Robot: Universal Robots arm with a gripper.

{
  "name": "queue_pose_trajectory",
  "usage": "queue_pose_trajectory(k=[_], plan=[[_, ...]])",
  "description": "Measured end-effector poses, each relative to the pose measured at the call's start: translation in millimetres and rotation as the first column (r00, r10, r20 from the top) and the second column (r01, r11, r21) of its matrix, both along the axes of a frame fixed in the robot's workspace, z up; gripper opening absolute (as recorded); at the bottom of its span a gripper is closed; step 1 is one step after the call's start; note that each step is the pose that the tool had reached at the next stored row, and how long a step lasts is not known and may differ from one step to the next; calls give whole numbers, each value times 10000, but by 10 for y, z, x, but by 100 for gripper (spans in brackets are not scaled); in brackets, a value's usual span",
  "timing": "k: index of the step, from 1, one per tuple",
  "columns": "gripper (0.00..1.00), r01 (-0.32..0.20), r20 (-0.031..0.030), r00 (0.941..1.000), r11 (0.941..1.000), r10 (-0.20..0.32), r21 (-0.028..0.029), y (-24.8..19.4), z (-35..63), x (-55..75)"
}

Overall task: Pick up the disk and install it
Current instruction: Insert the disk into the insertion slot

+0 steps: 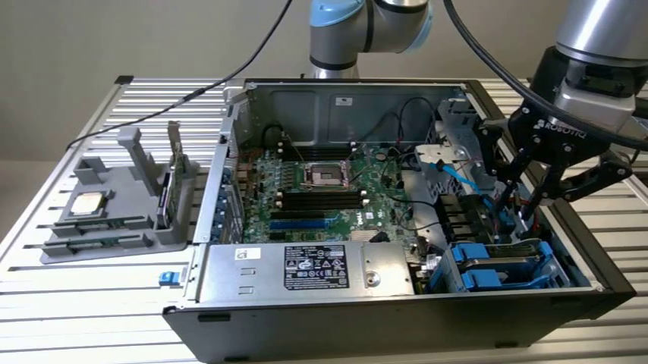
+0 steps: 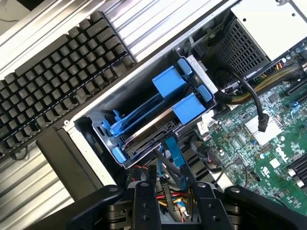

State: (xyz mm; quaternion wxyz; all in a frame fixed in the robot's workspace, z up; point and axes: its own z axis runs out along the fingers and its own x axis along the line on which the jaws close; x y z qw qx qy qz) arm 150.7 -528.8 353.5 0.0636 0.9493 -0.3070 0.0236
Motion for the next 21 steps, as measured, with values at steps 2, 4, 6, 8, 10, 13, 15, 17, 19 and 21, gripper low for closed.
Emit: queue_pose_trajectory(k=[2,4,6,8,10,13,15,17,19,21], plan=[[33,-122,0,9999,9999,122,-1,0,1,0],[33,-231,0,9997,9997,231,0,0,0,0],[33,-307,0,9995,9995,307,0,0,0,0],[31,-345,0,9994,9994,345,-1,0,1,0],[24,-364,0,9993,9993,364,-1,0,0,-1],[17,-381,0,9993,9993,381,-1,0,1,-2],[17,-386,0,9993,9993,386,-2,2,0,-2],[17,-388,0,9992,9992,388,-6,5,0,-4],[17,-396,1,9992,9992,396,-7,15,1,-12],[17,-407,2,9992,9992,407,-10,34,4,-20]])
